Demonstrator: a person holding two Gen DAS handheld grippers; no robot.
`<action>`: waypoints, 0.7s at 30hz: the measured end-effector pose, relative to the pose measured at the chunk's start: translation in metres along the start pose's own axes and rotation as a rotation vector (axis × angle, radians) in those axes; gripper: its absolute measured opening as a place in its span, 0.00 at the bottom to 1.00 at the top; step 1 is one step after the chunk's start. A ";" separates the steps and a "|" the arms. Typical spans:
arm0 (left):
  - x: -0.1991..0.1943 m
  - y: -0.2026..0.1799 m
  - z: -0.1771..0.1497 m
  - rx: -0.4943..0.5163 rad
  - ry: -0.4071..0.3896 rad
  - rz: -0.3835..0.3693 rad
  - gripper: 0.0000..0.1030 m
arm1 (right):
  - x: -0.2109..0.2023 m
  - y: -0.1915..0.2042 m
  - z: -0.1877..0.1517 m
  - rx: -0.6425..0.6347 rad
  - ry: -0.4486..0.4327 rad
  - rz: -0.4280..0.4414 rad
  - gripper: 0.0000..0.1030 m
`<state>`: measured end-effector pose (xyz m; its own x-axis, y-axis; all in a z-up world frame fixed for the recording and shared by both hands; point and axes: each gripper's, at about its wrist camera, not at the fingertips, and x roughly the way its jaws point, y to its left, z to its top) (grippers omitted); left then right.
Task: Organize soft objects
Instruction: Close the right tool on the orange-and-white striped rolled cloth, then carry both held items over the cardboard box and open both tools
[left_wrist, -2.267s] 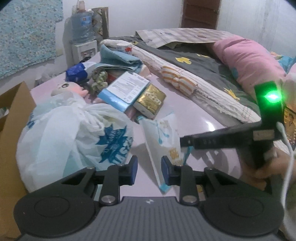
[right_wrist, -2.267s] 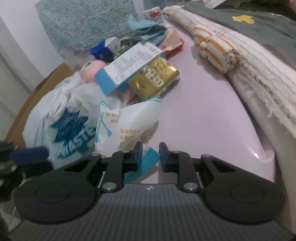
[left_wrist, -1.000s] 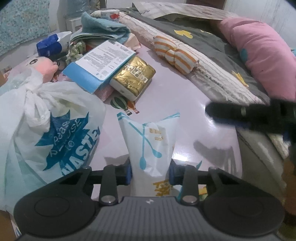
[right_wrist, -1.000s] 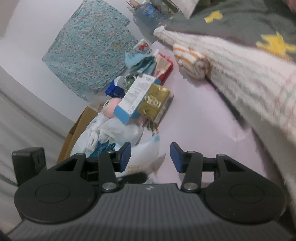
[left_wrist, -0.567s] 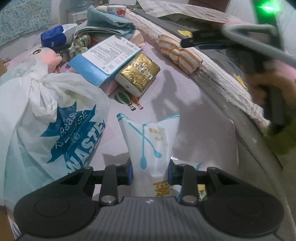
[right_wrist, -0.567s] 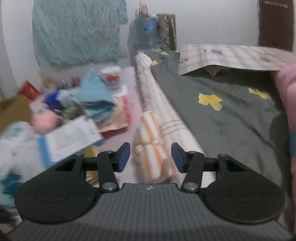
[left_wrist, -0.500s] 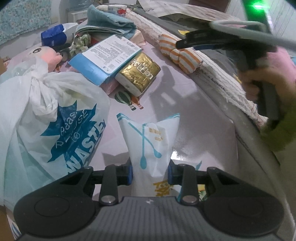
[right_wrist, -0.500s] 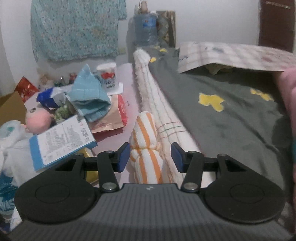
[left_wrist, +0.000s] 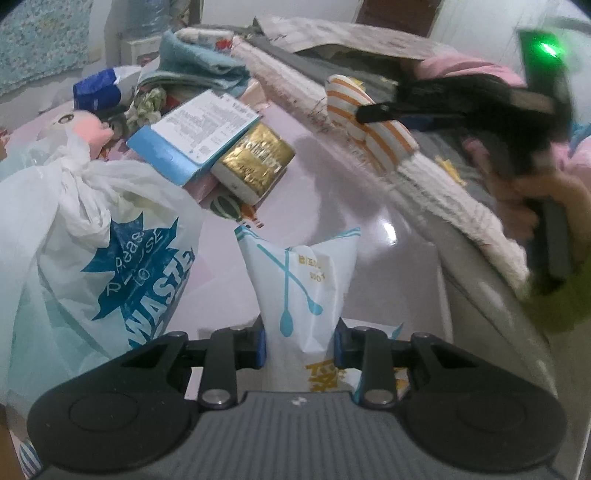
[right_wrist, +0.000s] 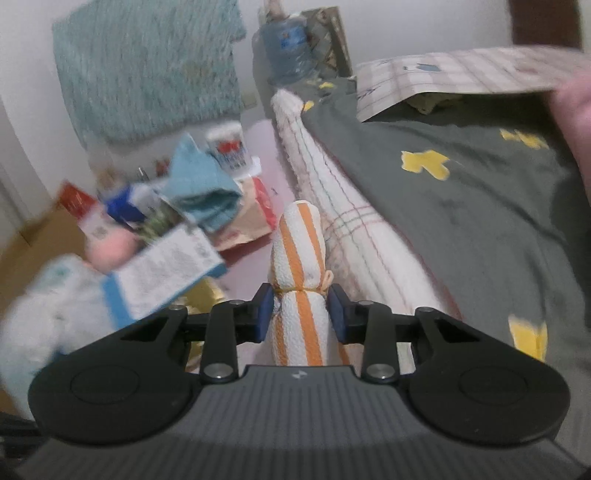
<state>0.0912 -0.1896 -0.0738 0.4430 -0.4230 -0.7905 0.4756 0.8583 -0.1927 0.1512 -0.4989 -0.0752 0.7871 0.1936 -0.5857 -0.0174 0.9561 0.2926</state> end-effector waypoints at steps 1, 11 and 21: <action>-0.004 -0.001 -0.002 0.002 -0.007 -0.008 0.31 | -0.013 -0.002 -0.006 0.037 -0.009 0.026 0.30; -0.076 0.005 -0.022 0.006 -0.111 -0.073 0.31 | -0.097 0.036 -0.055 0.198 -0.064 0.234 0.30; -0.184 0.081 -0.035 -0.129 -0.289 0.072 0.31 | -0.072 0.163 -0.026 0.079 -0.017 0.502 0.30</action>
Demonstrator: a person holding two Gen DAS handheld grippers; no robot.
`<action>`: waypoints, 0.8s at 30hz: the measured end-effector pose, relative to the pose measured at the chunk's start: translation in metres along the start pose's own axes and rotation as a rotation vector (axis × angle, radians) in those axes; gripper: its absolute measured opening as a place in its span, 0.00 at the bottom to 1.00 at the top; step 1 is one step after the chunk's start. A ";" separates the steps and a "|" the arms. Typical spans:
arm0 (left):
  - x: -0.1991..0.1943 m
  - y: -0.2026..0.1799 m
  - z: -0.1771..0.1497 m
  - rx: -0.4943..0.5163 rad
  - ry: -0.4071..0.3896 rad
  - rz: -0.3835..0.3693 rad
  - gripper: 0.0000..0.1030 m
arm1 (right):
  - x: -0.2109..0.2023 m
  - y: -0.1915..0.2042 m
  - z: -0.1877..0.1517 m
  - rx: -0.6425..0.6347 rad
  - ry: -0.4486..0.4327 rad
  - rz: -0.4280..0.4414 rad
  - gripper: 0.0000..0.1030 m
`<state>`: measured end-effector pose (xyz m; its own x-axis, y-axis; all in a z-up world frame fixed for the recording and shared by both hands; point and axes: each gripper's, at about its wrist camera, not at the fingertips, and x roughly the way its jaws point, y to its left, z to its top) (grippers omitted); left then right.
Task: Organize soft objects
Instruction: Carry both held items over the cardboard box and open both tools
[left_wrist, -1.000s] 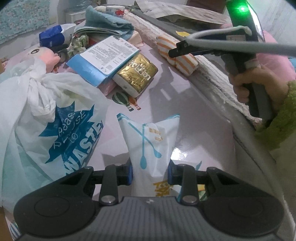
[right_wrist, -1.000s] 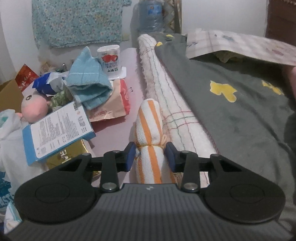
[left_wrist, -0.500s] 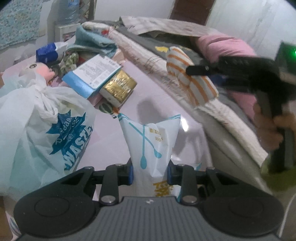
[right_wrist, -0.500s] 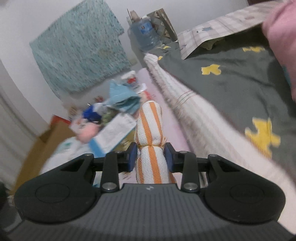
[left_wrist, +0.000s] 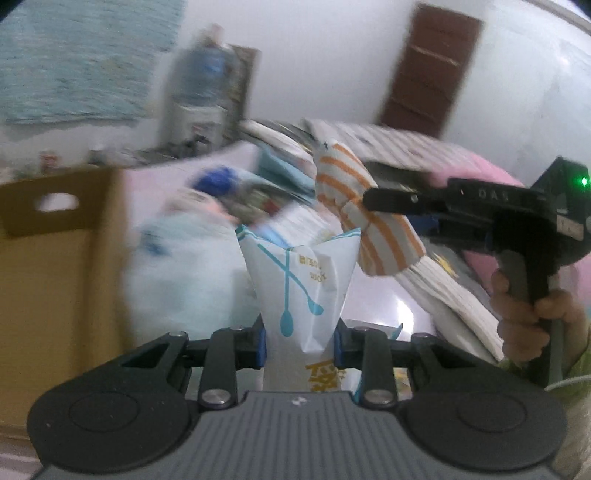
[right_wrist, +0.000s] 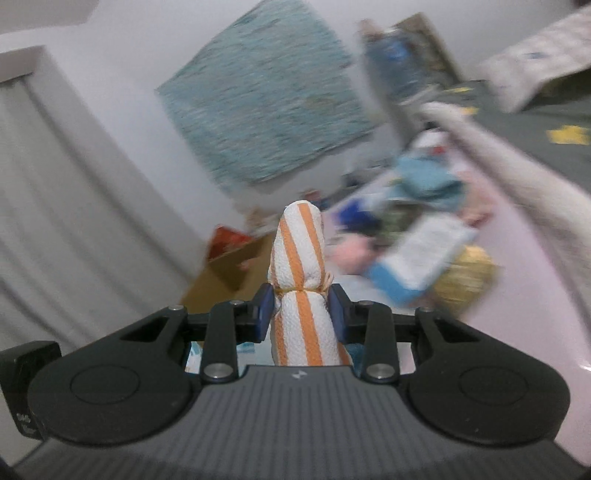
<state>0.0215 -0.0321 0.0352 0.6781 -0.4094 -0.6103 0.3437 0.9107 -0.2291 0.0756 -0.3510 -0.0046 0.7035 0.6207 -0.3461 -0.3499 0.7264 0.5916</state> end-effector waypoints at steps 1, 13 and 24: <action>-0.008 0.011 0.004 -0.013 -0.015 0.031 0.31 | 0.014 0.011 0.004 0.000 0.021 0.034 0.30; -0.009 0.192 0.086 -0.093 0.031 0.434 0.32 | 0.254 0.126 0.043 0.061 0.315 0.110 0.31; 0.090 0.311 0.131 -0.076 0.260 0.568 0.32 | 0.423 0.149 0.024 0.184 0.505 -0.107 0.31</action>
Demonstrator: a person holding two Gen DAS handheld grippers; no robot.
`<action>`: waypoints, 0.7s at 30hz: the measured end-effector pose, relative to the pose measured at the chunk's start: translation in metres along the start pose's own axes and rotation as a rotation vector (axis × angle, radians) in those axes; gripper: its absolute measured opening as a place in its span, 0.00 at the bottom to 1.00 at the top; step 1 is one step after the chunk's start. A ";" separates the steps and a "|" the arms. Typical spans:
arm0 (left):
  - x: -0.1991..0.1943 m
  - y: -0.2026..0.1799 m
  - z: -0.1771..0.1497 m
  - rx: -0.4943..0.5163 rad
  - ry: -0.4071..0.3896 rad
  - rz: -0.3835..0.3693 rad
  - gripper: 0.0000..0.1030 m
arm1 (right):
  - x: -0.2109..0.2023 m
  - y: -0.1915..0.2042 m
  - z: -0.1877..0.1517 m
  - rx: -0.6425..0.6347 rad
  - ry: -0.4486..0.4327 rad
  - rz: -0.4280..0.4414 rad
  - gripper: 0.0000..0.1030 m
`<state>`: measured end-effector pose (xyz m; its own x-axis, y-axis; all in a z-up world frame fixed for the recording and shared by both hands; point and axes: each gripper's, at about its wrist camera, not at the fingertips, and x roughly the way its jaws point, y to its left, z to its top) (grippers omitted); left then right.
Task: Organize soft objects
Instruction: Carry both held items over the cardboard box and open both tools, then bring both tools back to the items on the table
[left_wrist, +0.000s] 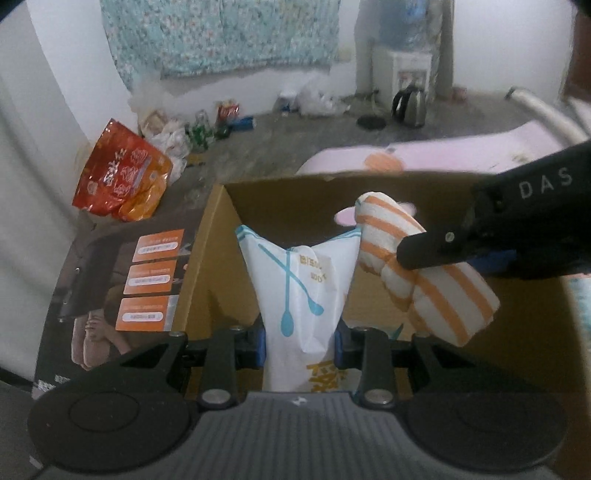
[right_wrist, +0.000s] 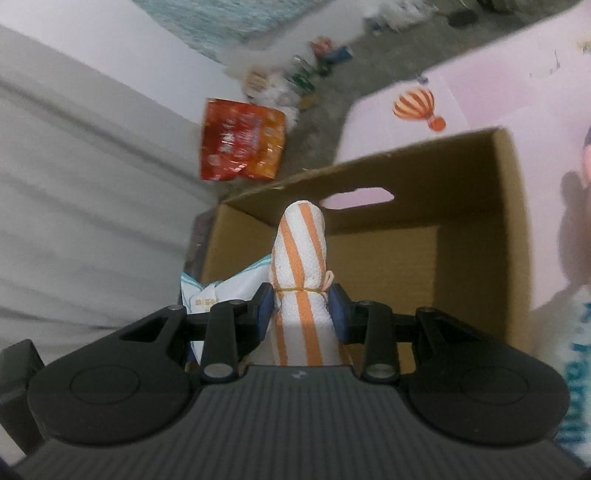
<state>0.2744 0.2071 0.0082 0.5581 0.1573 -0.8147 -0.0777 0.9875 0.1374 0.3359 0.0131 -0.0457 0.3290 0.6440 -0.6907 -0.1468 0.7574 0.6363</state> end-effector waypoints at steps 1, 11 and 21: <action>0.006 -0.002 0.000 0.003 0.016 0.009 0.32 | 0.007 -0.001 0.001 0.017 0.006 -0.008 0.31; 0.050 -0.010 0.002 0.047 0.061 0.087 0.42 | 0.059 -0.030 0.010 0.121 0.015 -0.005 0.34; 0.040 -0.014 0.009 0.055 0.008 0.105 0.67 | 0.066 -0.036 0.018 0.109 -0.019 0.038 0.40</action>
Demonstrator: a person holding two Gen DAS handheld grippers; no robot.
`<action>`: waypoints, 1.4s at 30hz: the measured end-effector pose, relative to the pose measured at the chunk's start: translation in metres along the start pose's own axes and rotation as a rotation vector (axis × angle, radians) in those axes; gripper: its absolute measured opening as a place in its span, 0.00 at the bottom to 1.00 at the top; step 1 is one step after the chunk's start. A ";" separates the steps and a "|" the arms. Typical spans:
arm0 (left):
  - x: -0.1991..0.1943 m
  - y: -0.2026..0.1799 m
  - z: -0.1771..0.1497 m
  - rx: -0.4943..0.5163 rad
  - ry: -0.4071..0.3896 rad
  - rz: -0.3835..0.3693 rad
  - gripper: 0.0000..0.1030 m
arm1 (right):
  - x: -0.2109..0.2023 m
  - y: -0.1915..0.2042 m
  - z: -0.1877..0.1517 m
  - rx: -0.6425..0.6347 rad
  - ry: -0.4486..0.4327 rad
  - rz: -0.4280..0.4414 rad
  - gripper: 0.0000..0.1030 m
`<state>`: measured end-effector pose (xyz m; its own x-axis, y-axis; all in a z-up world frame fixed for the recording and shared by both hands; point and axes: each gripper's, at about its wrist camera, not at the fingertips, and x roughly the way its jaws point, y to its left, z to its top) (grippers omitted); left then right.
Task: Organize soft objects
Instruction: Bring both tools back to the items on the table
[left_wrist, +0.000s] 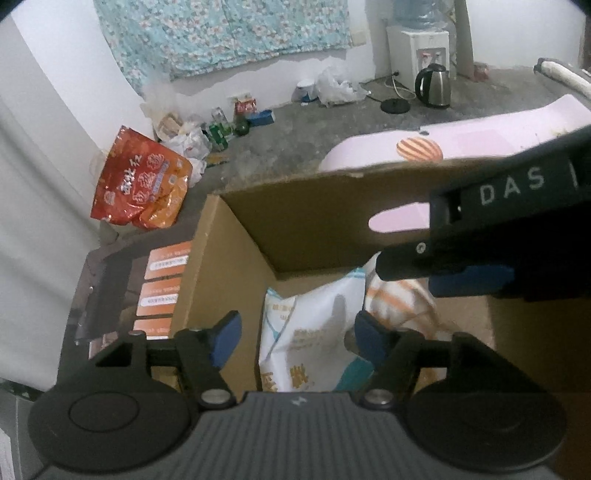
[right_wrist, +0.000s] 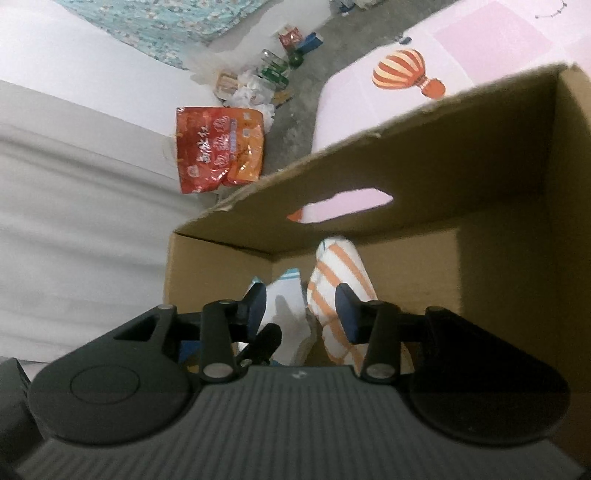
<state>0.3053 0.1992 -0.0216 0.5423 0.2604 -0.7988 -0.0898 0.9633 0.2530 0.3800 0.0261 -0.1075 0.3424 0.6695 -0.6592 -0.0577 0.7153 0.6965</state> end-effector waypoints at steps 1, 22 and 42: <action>-0.004 0.001 0.001 -0.007 -0.007 -0.002 0.67 | -0.003 0.000 0.002 0.003 -0.008 0.012 0.40; -0.207 -0.046 -0.055 -0.003 -0.263 -0.229 0.90 | -0.242 -0.031 -0.072 -0.057 -0.160 0.394 0.45; -0.231 -0.237 -0.122 0.223 -0.332 -0.467 0.89 | -0.400 -0.309 -0.159 0.114 -0.440 -0.047 0.50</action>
<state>0.0996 -0.0812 0.0363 0.7169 -0.2550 -0.6489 0.3774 0.9245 0.0537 0.1118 -0.4308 -0.1040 0.7093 0.4703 -0.5252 0.0625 0.7001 0.7113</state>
